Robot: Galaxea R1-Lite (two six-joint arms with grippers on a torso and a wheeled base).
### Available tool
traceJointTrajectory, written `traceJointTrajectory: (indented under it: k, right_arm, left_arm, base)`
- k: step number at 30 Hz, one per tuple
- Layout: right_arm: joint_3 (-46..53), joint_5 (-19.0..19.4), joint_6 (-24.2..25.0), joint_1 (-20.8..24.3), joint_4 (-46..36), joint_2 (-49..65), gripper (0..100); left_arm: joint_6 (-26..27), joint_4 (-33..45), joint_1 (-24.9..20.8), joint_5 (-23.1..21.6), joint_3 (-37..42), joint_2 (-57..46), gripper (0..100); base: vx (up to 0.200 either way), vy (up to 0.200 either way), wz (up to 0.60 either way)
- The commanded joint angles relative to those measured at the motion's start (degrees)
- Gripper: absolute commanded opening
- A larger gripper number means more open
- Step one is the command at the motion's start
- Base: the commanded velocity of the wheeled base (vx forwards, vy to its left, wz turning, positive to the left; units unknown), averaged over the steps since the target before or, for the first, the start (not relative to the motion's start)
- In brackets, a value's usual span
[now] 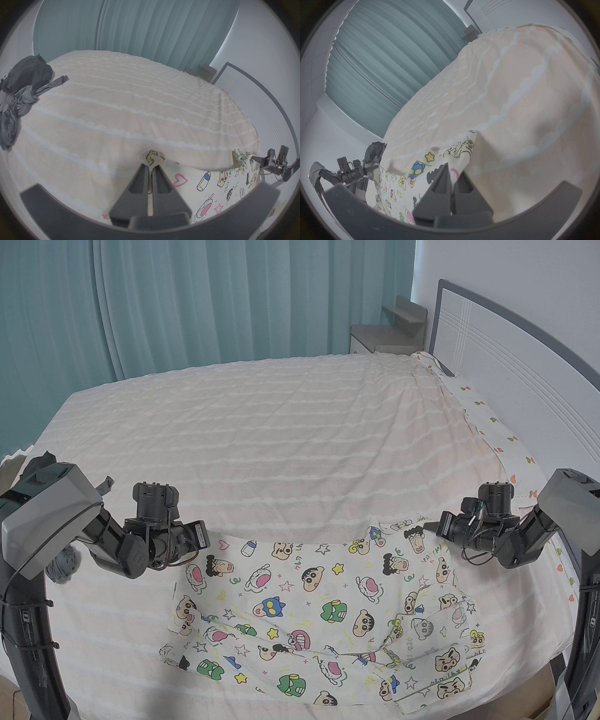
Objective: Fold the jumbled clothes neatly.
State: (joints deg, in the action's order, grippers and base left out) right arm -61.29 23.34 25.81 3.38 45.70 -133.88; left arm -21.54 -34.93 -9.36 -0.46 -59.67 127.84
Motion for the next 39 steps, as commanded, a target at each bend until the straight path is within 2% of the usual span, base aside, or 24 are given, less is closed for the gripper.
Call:
traceJointTrajectory:
  k: [1, 10, 16, 19, 26, 39]
  right_arm:
    - [4.08, 2.06, 0.03, -0.65, 0.79, 3.54, 0]
    - [12.87, 8.82, -1.20, -2.06, 0.88, 10.21, 0]
    - [20.34, 13.74, -6.47, -3.46, 1.23, 13.03, 0]
    - [22.18, 14.54, -7.97, -3.64, 1.23, 13.47, 0]
    - [31.24, 18.84, -14.65, -3.99, 1.23, 16.28, 0]
    - [39.41, 19.11, -22.82, -3.64, 1.23, 16.28, 0]
  left_arm:
    - [-0.17, -0.23, -0.04, 0.38, 2.19, -1.63, 0]
    - [-0.17, -0.23, -0.04, -0.24, 5.88, -5.15, 0]
    - [3.08, -1.46, -0.13, -1.91, 10.37, -6.82, 0]
    - [3.52, -2.78, -0.04, -2.53, 11.77, -7.26, 0]
    - [9.94, -7.88, 0.13, -4.99, 19.51, -9.28, 0]
    - [18.29, -15.17, 0.05, -5.34, 30.58, -9.54, 0]
  base:
    - [0.000, 0.000, 0.00]
    - [0.000, 0.000, 0.00]
    - [0.000, 0.000, 0.00]
    - [0.000, 0.000, 0.00]
    - [0.000, 0.000, 0.00]
    - [0.000, 0.000, 0.00]
